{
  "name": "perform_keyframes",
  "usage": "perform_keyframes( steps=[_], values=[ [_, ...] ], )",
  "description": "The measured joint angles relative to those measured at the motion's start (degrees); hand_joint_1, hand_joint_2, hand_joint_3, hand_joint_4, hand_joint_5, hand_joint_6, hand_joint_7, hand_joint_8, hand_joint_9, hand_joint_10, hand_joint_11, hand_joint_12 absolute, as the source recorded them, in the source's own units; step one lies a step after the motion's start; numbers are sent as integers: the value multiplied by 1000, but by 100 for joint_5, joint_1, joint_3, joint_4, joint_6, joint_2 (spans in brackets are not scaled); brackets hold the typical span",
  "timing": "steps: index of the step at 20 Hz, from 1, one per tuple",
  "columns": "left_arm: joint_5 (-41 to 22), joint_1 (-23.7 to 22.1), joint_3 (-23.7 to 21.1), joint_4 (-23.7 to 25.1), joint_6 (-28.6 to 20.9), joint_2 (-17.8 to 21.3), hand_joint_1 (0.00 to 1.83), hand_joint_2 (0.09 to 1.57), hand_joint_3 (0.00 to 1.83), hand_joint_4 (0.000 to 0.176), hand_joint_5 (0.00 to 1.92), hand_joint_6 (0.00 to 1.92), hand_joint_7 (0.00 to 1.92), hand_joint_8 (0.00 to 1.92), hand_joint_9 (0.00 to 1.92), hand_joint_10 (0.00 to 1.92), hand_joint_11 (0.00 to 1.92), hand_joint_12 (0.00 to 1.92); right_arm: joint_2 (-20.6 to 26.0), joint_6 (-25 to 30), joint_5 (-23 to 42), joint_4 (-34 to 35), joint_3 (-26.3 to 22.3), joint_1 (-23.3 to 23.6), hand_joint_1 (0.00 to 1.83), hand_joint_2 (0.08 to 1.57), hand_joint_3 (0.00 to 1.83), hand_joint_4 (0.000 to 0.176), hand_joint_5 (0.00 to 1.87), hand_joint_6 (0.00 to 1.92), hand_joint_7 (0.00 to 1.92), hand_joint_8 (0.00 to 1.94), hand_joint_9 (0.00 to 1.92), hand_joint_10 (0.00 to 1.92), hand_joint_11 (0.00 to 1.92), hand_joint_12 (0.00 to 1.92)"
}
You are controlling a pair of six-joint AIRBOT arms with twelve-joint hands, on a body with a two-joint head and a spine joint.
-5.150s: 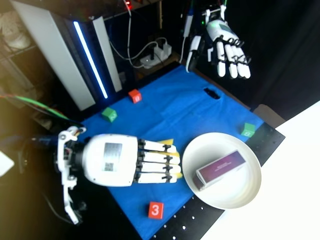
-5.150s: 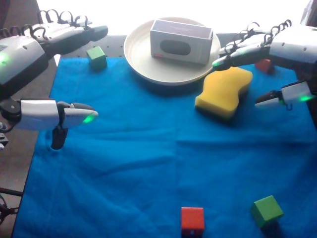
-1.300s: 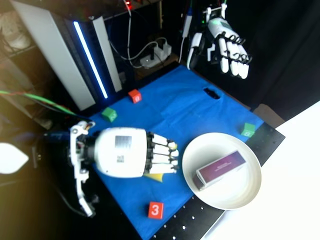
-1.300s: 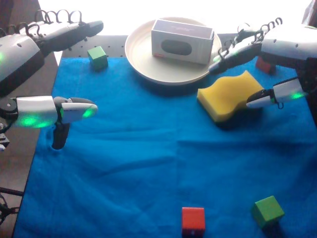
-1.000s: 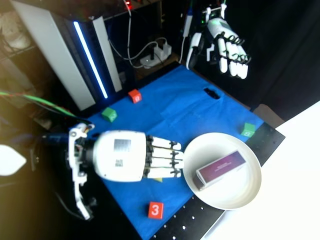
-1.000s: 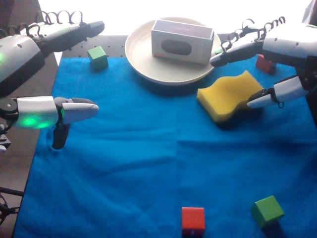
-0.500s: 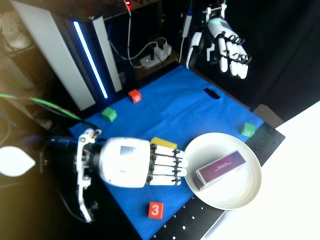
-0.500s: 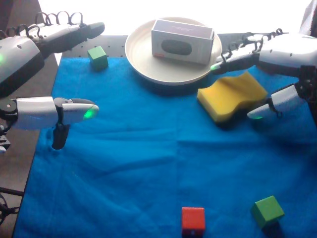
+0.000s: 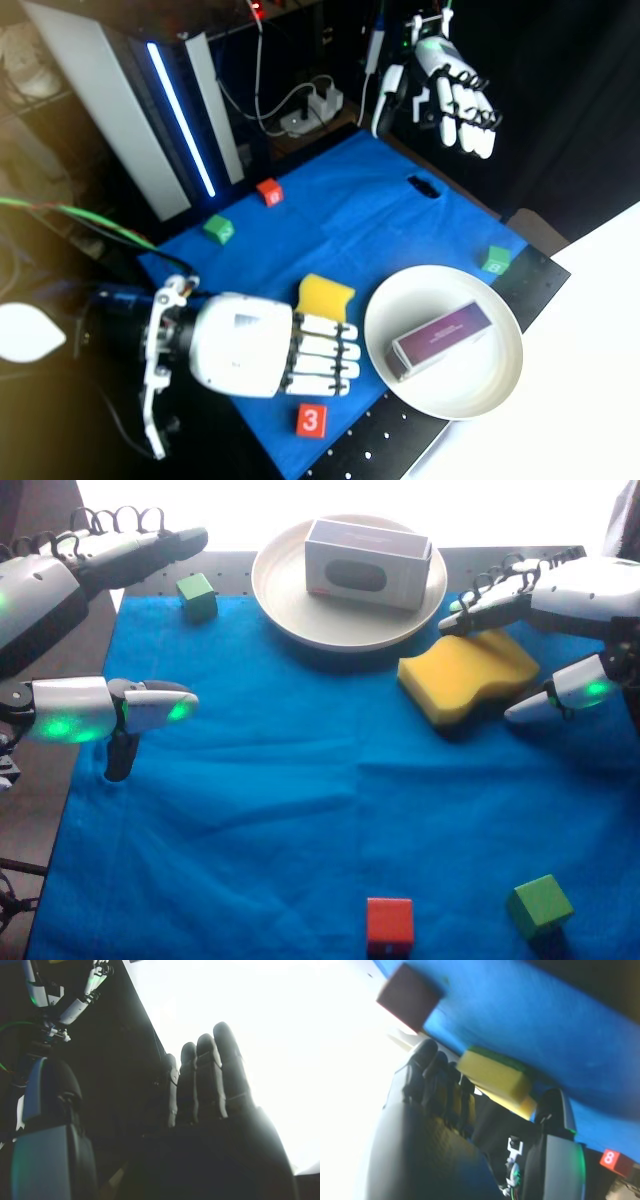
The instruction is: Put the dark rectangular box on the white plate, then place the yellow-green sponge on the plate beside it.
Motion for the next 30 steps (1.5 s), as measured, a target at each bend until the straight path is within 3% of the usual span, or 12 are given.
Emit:
perform_keyframes(
  steps=[9, 10, 11, 12, 13, 14, 16, 18, 19, 26, 29, 30],
  values=[
    [-20, 2, 0, -15, -4, 0, 735, 1021, 3, 59, 174, 1, 175, 0, 157, 0, 0, 569, -125, 33, 17, 83, 90, 4, 1165, 978, 1, 1, 530, 6, 524, 6, 503, 21, 76, 950],
    [-44, 9, 0, -17, -7, 0, 743, 1015, 0, 57, 176, 1, 164, 0, 159, 1, 0, 582, -142, 33, 31, 96, 87, 4, 1173, 1060, 0, 0, 734, 17, 731, 173, 546, 653, 154, 1461],
    [-52, 15, 0, -17, -11, 0, 743, 1015, 0, 57, 176, 1, 164, 0, 159, 1, 0, 582, -142, 33, 39, 103, 87, 4, 1173, 1060, 0, 0, 734, 17, 731, 173, 546, 653, 154, 1461],
    [-81, 42, 0, -24, -20, 0, 757, 1012, 0, 59, 180, 2, 160, 0, 155, 0, 0, 565, -142, 15, 59, 109, 87, 4, 1191, 1080, 0, 0, 788, 12, 661, 568, 478, 1125, 266, 1664],
    [-79, 61, 0, -33, -24, 0, 764, 1012, 0, 62, 178, 0, 150, 0, 150, 0, 0, 558, -151, 13, 68, 122, 87, 4, 1217, 1185, 4, 0, 786, 806, 784, 1313, 528, 1502, 460, 1828],
    [-81, 61, 0, -33, -26, 0, 781, 1008, 0, 63, 183, 2, 154, 2, 155, 2, 0, 551, -153, 11, 68, 144, 87, 4, 1226, 1204, 0, 0, 794, 973, 814, 1457, 600, 1523, 534, 1820],
    [-85, 61, 0, -35, -26, 0, 782, 1008, 0, 72, 186, 2, 160, 2, 145, 1, 0, 502, -153, 13, 63, 201, 79, 4, 1238, 1190, 0, 0, 824, 975, 870, 1423, 703, 1527, 599, 1889],
    [-83, 72, -2, -39, -28, 0, 777, 1010, 1, 56, 195, 2, 186, 7, 164, 7, 0, 534, -116, -11, 31, 238, -42, 4, 1243, 1184, 0, 0, 824, 990, 892, 1392, 746, 1523, 614, 1895],
    [-92, 74, -2, -33, -28, 0, 781, 1010, 1, 62, 182, 1, 169, 3, 154, 2, 0, 512, -39, -7, 28, 219, -136, 4, 1243, 1181, 0, 0, 825, 998, 901, 1373, 747, 1512, 605, 1902],
    [-87, 79, -20, -70, -31, 0, 774, 1008, 0, 61, 190, 1, 181, 2, 167, 4, 0, 557, 439, -37, 669, 122, -612, 114, 1265, 1127, 0, 0, 983, 780, 954, 1274, 830, 1378, 740, 1734],
    [-90, 79, -20, -70, -28, 0, 755, 1007, 0, 54, 197, 1, 189, 1, 170, 2, 0, 550, 459, -44, 994, 273, -649, 400, 1334, 1149, 0, 0, 888, 977, 926, 1159, 810, 1371, 567, 1612],
    [-96, 79, -20, -72, -31, 0, 753, 1007, 0, 57, 192, 0, 169, 0, 162, 0, 0, 564, 459, -46, 1025, 282, -654, 564, 1245, 1162, 2, 0, 879, 990, 907, 1264, 745, 1274, 583, 1656]
  ],
)
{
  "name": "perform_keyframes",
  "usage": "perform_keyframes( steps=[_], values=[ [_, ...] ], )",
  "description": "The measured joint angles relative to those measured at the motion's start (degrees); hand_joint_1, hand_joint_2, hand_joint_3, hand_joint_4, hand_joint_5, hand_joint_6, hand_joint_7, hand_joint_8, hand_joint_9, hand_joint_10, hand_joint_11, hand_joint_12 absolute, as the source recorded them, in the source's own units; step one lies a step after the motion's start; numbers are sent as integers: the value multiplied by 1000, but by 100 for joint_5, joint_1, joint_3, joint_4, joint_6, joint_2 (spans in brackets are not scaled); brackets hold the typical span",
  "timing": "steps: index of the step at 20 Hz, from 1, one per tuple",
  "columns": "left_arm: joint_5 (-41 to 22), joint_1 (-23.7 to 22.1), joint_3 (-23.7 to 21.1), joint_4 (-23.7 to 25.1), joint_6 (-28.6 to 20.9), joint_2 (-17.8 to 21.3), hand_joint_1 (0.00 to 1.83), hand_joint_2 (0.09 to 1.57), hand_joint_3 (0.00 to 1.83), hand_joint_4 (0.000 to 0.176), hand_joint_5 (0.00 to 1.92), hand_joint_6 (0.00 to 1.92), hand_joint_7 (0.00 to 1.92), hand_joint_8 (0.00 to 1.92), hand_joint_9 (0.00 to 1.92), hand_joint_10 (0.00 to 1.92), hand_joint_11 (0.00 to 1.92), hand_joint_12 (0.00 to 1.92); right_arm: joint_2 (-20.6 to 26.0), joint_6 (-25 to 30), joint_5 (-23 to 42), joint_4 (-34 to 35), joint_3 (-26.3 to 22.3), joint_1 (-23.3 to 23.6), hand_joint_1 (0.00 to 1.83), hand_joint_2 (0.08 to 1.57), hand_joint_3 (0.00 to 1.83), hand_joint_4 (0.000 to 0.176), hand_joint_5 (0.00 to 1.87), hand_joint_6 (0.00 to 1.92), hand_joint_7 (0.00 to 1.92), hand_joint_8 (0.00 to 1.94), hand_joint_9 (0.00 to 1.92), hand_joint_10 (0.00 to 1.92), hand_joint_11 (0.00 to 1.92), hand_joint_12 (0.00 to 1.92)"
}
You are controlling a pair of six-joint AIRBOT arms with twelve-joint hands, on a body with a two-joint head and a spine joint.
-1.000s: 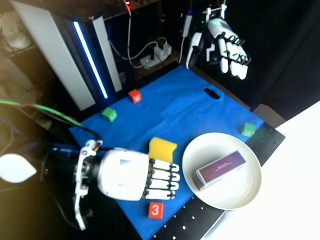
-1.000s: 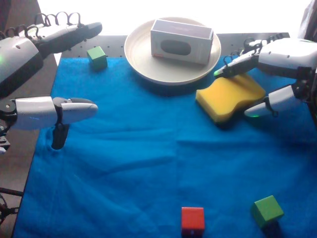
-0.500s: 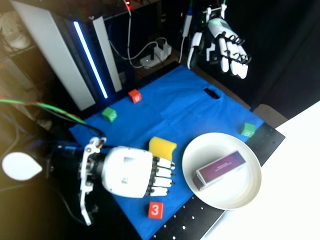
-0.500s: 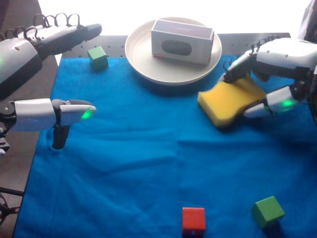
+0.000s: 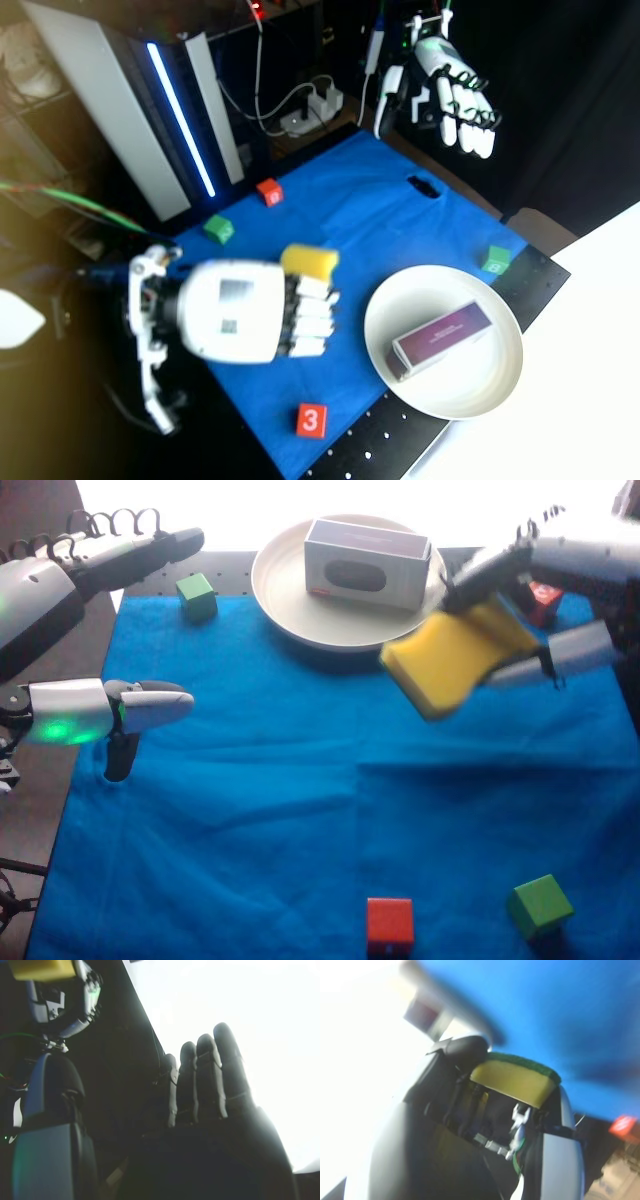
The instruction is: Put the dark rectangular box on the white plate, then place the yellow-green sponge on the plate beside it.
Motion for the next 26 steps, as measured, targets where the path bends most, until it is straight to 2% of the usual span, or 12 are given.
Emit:
perform_keyframes(
  steps=[2, 3, 5, 7, 8, 10, 13, 15, 20, 22, 24, 26],
  values=[
    [-13, 0, 0, 0, 0, 0, 757, 1012, 1, 61, 193, 1, 170, 1, 166, 1, 0, 560, -22, -61, 76, 52, 61, 256, 1360, 1169, 0, 0, 805, 1023, 893, 1233, 815, 1445, 584, 1686],
    [-26, 0, 0, -2, 0, 0, 754, 1006, 0, 74, 192, 0, 170, 1, 168, 2, 0, 557, -103, -92, 129, 177, 177, 350, 1361, 1170, 0, 0, 803, 1034, 894, 1214, 812, 1454, 572, 1677],
    [-39, 2, -7, 2, 0, 0, 741, 1006, 0, 71, 183, 0, 172, 1, 175, 3, 0, 582, -367, -120, 87, 400, 463, 483, 1361, 1179, 0, 0, 802, 1004, 874, 1256, 793, 1498, 558, 1765],
    [-46, 2, -11, 2, 0, 0, 731, 1008, 0, 62, 160, 0, 155, 0, 166, 0, 0, 589, -638, -118, 63, 426, 691, 487, 1253, 1170, 0, 0, 845, 954, 920, 1343, 771, 1442, 597, 1845],
    [-48, 2, -11, -4, 0, 0, 724, 1002, 0, 64, 157, 0, 157, 1, 165, 0, 0, 590, -761, -120, 44, 448, 782, 487, 1258, 1151, 0, 0, 873, 922, 963, 1273, 810, 1288, 543, 1716],
    [-57, 7, -9, -2, 0, 0, 757, 1013, 1, 65, 150, 1, 164, 2, 145, 8, 0, 517, -1032, -118, 42, 647, 1014, 498, 1281, 1139, 0, 0, 900, 861, 985, 1235, 794, 1332, 398, 1769],
    [-52, 7, -9, -2, 0, 0, 751, 1013, 0, 60, 159, 3, 185, 5, 158, 9, 0, 519, -1331, -120, -68, 837, 1322, 525, 1266, 1130, 0, 0, 938, 807, 990, 1247, 805, 1285, 410, 1765],
    [-50, 9, -2, -2, 0, -2, 751, 1006, 0, 59, 176, 2, 192, 3, 170, 4, 0, 530, -1508, -168, -339, 811, 1467, 605, 1267, 1130, 0, 0, 956, 765, 980, 1251, 873, 1318, 730, 1735],
    [-55, 7, 9, -7, 0, -7, 745, 1008, 0, 52, 167, 1, 174, 2, 170, 1, 0, 510, -1799, -304, -726, 852, 1740, 754, 1267, 1128, 0, 0, 944, 794, 995, 1221, 931, 1368, 831, 1768],
    [-61, 7, 26, -9, -2, -24, 735, 1011, 1, 66, 176, 1, 159, 1, 167, 1, 0, 493, -1827, -304, -868, 826, 1773, 754, 1262, 1141, 0, 0, 928, 784, 963, 1288, 888, 1364, 656, 1820],
    [-63, 7, 26, 2, 0, -37, 734, 1006, 0, 61, 179, 1, 160, 2, 172, 2, 0, 527, -1823, -306, -920, 820, 1808, 754, 1260, 1146, 0, 0, 922, 784, 949, 1311, 848, 1433, 669, 1844],
    [-72, 7, 26, 0, -2, -35, 736, 1006, 0, 55, 185, 3, 170, 3, 176, 1, 0, 564, -1818, -306, -946, 809, 1832, 754, 1254, 1137, 2, 0, 905, 1045, 938, 1126, 861, 1522, 757, 1887]
  ],
)
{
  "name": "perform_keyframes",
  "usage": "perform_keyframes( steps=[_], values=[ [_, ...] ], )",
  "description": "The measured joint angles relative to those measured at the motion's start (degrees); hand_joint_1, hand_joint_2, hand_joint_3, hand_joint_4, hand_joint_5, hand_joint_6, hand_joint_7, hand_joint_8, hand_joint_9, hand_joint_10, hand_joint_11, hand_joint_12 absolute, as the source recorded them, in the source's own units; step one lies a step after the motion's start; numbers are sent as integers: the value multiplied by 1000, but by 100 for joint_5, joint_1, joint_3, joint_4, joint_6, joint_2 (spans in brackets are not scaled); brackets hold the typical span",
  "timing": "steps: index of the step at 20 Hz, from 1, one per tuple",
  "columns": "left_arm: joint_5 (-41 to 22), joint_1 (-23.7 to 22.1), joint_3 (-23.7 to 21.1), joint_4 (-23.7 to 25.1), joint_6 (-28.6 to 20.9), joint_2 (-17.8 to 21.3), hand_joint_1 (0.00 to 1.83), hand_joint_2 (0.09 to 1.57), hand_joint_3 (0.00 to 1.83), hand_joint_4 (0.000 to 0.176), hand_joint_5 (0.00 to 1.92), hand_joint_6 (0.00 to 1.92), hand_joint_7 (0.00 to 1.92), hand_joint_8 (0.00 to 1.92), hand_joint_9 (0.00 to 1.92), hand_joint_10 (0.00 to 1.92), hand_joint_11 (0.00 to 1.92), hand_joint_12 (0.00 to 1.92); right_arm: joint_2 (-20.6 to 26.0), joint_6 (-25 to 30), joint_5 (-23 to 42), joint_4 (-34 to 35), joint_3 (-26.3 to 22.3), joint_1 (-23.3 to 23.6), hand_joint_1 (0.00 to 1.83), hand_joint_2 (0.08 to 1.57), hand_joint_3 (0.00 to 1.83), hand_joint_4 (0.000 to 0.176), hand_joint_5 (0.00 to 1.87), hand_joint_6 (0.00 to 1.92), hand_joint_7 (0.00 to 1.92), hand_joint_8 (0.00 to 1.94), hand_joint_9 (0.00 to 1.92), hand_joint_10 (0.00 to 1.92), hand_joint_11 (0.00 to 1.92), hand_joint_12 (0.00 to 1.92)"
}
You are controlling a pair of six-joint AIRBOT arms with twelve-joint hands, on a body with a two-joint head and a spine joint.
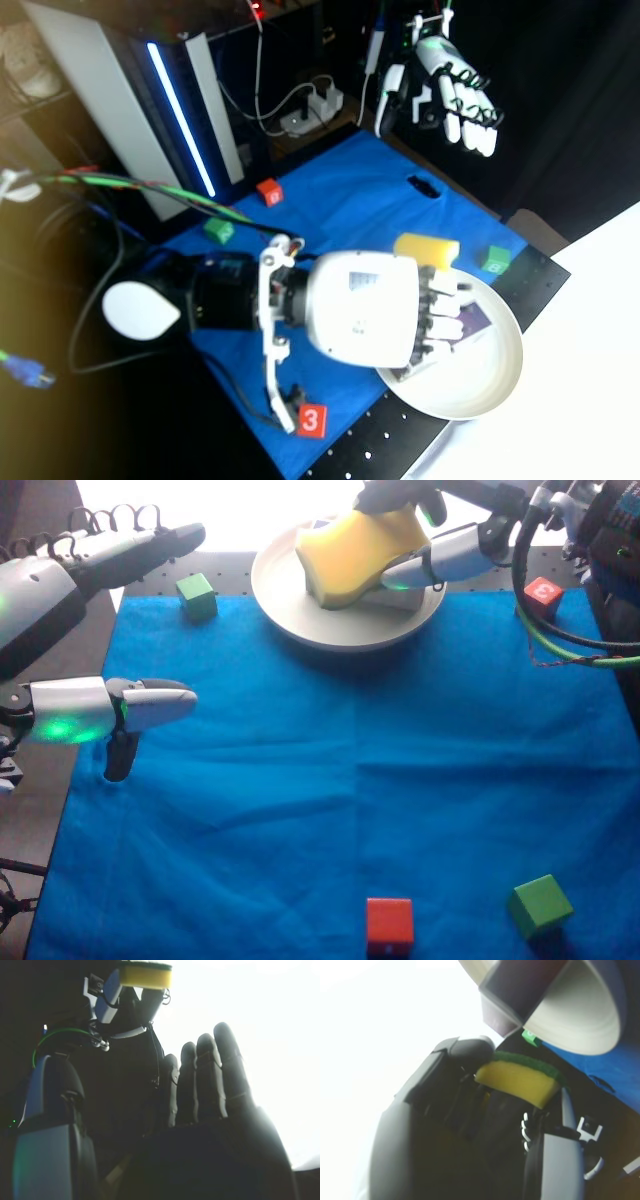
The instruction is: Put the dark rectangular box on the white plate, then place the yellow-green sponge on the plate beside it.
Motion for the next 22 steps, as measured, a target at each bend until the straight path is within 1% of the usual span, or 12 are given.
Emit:
perform_keyframes(
  steps=[4, 5, 7, 10, 11, 12, 13, 14, 16, 17, 19, 22],
  values=[
    [0, 0, 0, -2, 0, 0, 744, 999, 0, 59, 170, 2, 173, 6, 178, 4, 0, 533, 2, 2, -28, -31, 4, 0, 1227, 1191, 1, 0, 803, 1213, 830, 1271, 602, 1554, 493, 1858],
    [0, 0, 0, -2, 0, 0, 732, 1002, 0, 59, 177, 3, 171, 3, 167, 2, 0, 502, 2, 0, -39, -39, 7, 0, 1319, 1153, 0, 0, 763, 558, 876, 1196, 544, 1497, 375, 1843],
    [0, 0, 0, -2, 0, 0, 755, 1002, 0, 68, 182, 2, 172, 1, 172, 2, 0, 514, 0, 0, -42, -46, 17, 0, 1332, 1156, 0, 0, 850, 87, 854, 1221, 524, 1484, 418, 1869],
    [-2, 0, 0, -2, 0, 0, 749, 1004, 0, 64, 183, 2, 164, 1, 168, 0, 0, 543, 2, 0, -46, -44, 42, 0, 1251, 1026, 0, 0, 871, 14, 647, 920, 562, 1360, 473, 1756],
    [-2, 0, 0, -4, -2, 0, 738, 1011, 2, 66, 174, 0, 158, 0, 169, 0, 0, 494, 2, 2, -55, -46, 52, 0, 1216, 1012, 0, 0, 817, 0, 672, 460, 532, 1053, 418, 1610],
    [-2, 0, 0, -2, -2, 0, 742, 1011, 1, 66, 175, 1, 161, 1, 172, 1, 0, 496, 2, 0, -57, -46, 52, 0, 1186, 997, 0, 0, 761, 0, 694, 234, 563, 764, 365, 1444],
    [-4, 0, 0, -2, -2, 0, 742, 1011, 1, 66, 175, 1, 161, 1, 172, 1, 0, 496, 2, 0, -59, -46, 52, 0, 1186, 997, 0, 0, 761, 0, 694, 234, 563, 764, 365, 1444],
    [-2, 0, 0, -2, -4, 0, 731, 1012, 0, 56, 163, 0, 171, 0, 190, 2, 0, 543, 2, 0, -63, -50, 52, 0, 1051, 940, 0, 86, 440, 0, 436, 13, 383, 125, 62, 884],
    [-4, 0, 0, -2, -4, 0, 726, 1011, 0, 45, 174, 3, 174, 0, 193, 1, 0, 561, 2, -2, -96, -59, 52, 0, 1018, 911, 0, 128, 284, 3, 269, 5, 226, 17, 3, 534],
    [-4, 0, 0, -2, -4, 0, 725, 1019, 2, 40, 166, 0, 167, 0, 184, 0, 0, 552, 2, 0, -96, -59, 52, 0, 1010, 903, 0, 145, 250, 1, 287, 10, 245, 20, 0, 557],
    [-4, 0, 0, -2, -11, 0, 708, 1016, 0, 52, 157, 0, 173, 2, 188, 3, 4, 545, 2, 0, -98, -59, 52, 0, 986, 914, 2, 144, 225, 0, 229, 2, 185, 2, 0, 391],
    [-7, 0, 0, -2, -15, 0, 707, 1014, 1, 52, 162, 0, 169, 0, 168, 1, 1, 495, 2, 0, -125, -61, 52, 0, 984, 910, 0, 131, 227, 1, 223, 3, 191, 3, 0, 505]
  ],
)
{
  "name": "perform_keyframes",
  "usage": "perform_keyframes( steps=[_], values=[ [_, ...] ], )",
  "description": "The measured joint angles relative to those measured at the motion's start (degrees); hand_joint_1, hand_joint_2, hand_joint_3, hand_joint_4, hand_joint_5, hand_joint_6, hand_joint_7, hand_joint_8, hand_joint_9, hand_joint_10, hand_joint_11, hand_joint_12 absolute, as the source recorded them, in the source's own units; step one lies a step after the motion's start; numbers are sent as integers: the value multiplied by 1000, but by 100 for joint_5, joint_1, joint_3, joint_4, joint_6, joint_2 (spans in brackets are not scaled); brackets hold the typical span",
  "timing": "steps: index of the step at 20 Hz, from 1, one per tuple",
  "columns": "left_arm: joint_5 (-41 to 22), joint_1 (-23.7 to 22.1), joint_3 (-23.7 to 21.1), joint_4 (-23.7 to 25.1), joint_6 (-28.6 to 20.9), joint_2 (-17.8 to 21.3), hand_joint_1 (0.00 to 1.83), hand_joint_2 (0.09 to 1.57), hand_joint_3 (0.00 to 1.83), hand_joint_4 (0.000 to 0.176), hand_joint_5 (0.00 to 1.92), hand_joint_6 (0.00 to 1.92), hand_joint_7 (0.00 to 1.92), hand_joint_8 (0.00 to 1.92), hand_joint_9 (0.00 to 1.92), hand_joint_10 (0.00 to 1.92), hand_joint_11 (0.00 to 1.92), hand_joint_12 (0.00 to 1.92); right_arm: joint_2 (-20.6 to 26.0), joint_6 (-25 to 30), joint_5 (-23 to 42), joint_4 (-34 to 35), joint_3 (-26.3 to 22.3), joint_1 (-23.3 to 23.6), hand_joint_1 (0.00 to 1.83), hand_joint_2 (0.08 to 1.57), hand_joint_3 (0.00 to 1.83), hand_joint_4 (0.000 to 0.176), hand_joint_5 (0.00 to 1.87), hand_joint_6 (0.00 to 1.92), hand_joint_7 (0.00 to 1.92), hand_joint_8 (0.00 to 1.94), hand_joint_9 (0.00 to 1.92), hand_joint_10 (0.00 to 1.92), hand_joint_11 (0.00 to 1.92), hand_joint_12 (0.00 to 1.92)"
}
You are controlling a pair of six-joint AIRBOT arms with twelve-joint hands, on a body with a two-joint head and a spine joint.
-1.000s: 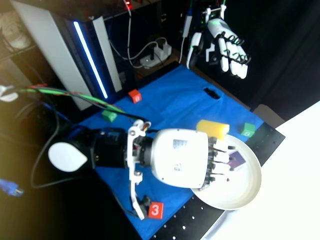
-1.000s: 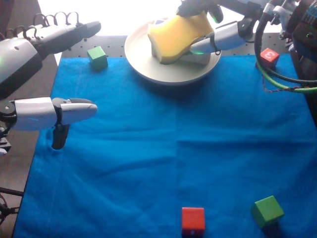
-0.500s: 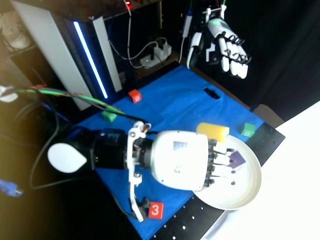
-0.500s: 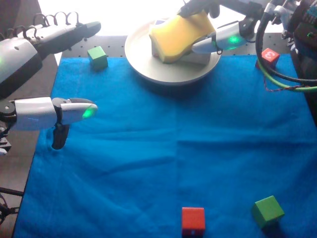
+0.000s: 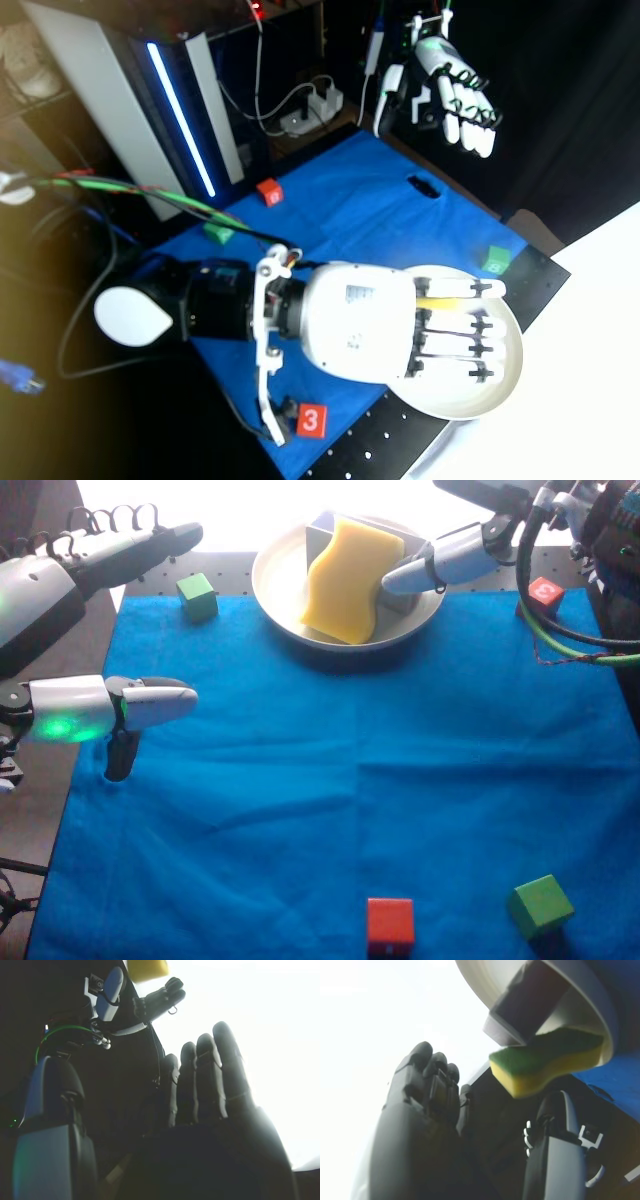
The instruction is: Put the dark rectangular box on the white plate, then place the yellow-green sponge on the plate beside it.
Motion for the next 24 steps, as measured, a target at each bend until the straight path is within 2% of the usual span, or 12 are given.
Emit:
perform_keyframes(
  steps=[6, 8, 9, 11, 13, 15, 16, 19, 21, 22, 23, 24],
  values=[
    [-28, 0, -2, -2, -4, 0, 726, 1009, 4, 53, 178, 0, 171, 0, 176, 0, 0, 533, 81, 0, -35, 7, -210, 0, 936, 902, 1, 157, 210, 0, 151, 0, 131, 0, 0, 467],
    [-48, 0, -2, -15, -4, 0, 718, 1002, 0, 61, 169, 1, 177, 1, 187, 2, 0, 548, 343, -79, 13, -31, -505, 0, 903, 889, 0, 174, 106, 0, 72, 2, 20, 1, 0, 200],
    [-61, 9, -4, -31, -4, 0, 713, 1011, 2, 58, 165, 0, 171, 2, 186, 1, 0, 521, 538, -144, 94, -22, -678, 0, 889, 892, 1, 161, 102, 0, 51, 6, 3, 0, 0, 102],
    [-146, 44, -44, -63, -4, 13, 684, 1008, 1, 58, 156, 0, 170, 1, 182, 0, 0, 493, 1023, -212, 407, 103, -1080, -44, 863, 885, 0, 167, 104, 1, 58, 10, 0, 0, 0, 20],
    [-282, 118, -149, -46, -31, 109, 781, 994, 0, 90, 183, 5, 147, 1, 113, 0, 0, 358, 1617, -442, 1075, 704, -1644, -391, 813, 893, 2, 158, 110, 3, 88, 17, 24, 9, 17, 8],
    [-463, 227, -262, -28, -103, 229, 794, 990, 0, 101, 194, 5, 117, 0, 86, 0, 0, 322, 2105, -671, 1609, 1128, -2199, -890, 822, 896, 3, 152, 104, 1, 115, 24, 59, 21, 50, 23],
    [-595, 306, -332, -20, -114, 315, 784, 978, 1, 67, 195, 1, 153, 2, 137, 3, 0, 501, 2422, -857, 2026, 1375, -2588, -1235, 828, 887, 0, 163, 112, 3, 48, 0, 3, 0, 1, 0],
    [-1108, 597, -514, -136, -127, 444, 734, 970, 0, 57, 176, 1, 164, 0, 178, 2, 0, 736, 3143, -1058, 3613, 2387, -3436, -2446, 917, 908, 6, 171, 103, 0, 53, 1, 0, 0, 0, 0],
    [-1338, 780, -586, -219, -125, 479, 655, 954, 0, 65, 172, 0, 172, 0, 231, 2, 0, 940, 3595, -1661, 4671, 3327, -4096, -3578, 892, 897, 0, 113, 84, 1, 65, 13, 36, 14, 0, 0],
    [-1423, 813, -634, -304, -122, 483, 641, 958, 1, 58, 170, 0, 163, 1, 230, 1, 0, 981, 3689, -1703, 5047, 3644, -4280, -4037, 877, 841, 0, 138, 96, 1, 108, 7, 74, 12, 0, 0],
    [-1556, 846, -645, -299, -127, 483, 628, 965, 3, 57, 176, 2, 168, 3, 246, 7, 15, 998, 3731, -1711, 5659, 4162, -4513, -4651, 869, 840, 0, 139, 90, 0, 116, 5, 84, 12, 0, 0],
    [-1652, 859, -697, -278, -127, 487, 607, 983, 6, 72, 170, 0, 154, 1, 247, 5, 2, 972, 3759, -1718, 5956, 4623, -4806, -5090, 893, 827, 0, 161, 103, 5, 132, 10, 99, 16, 27, 12]
  ],
)
